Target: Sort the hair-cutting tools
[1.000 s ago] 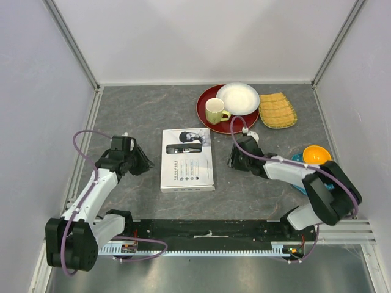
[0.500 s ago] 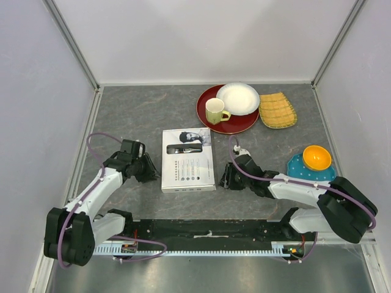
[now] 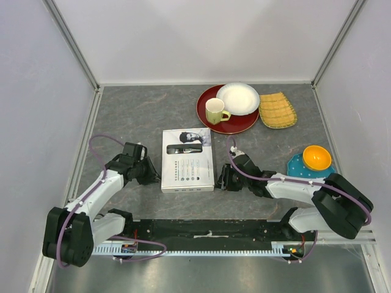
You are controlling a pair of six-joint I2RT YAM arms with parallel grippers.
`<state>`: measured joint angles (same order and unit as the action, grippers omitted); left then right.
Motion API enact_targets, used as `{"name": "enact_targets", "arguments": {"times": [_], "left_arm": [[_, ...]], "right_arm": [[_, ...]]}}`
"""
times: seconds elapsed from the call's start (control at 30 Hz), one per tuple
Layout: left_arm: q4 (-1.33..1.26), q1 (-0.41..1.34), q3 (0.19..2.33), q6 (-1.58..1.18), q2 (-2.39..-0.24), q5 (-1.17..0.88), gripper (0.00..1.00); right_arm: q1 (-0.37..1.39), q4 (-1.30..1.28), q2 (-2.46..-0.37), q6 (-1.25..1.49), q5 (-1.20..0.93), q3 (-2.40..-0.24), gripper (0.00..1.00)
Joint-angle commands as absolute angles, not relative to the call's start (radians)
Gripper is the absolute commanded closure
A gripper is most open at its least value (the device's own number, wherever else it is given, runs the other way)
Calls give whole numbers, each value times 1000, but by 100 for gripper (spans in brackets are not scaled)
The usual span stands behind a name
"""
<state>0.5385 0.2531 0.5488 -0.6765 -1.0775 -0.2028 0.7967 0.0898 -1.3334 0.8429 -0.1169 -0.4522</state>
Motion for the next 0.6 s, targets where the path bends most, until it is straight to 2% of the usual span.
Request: {"name": "enact_targets", "arguments": {"times": [0.0,0.17,0.33,0.57], "left_arm": [[446,285,520,-741,-1066,-298,74],[439,287,525,-746,-1049,-290,75],[532,287,592,-713,-1006,-203,70],[686,285,739,-672,-872,-3,43]], "right_arm": [[825,198,-1358,887,-224,-451,55],[825,184,-1353,870,-230,-456,54],[825,-102,-1307,808,-7,-537,50],[822,-425,-1194,735,328,-644,41]]}}
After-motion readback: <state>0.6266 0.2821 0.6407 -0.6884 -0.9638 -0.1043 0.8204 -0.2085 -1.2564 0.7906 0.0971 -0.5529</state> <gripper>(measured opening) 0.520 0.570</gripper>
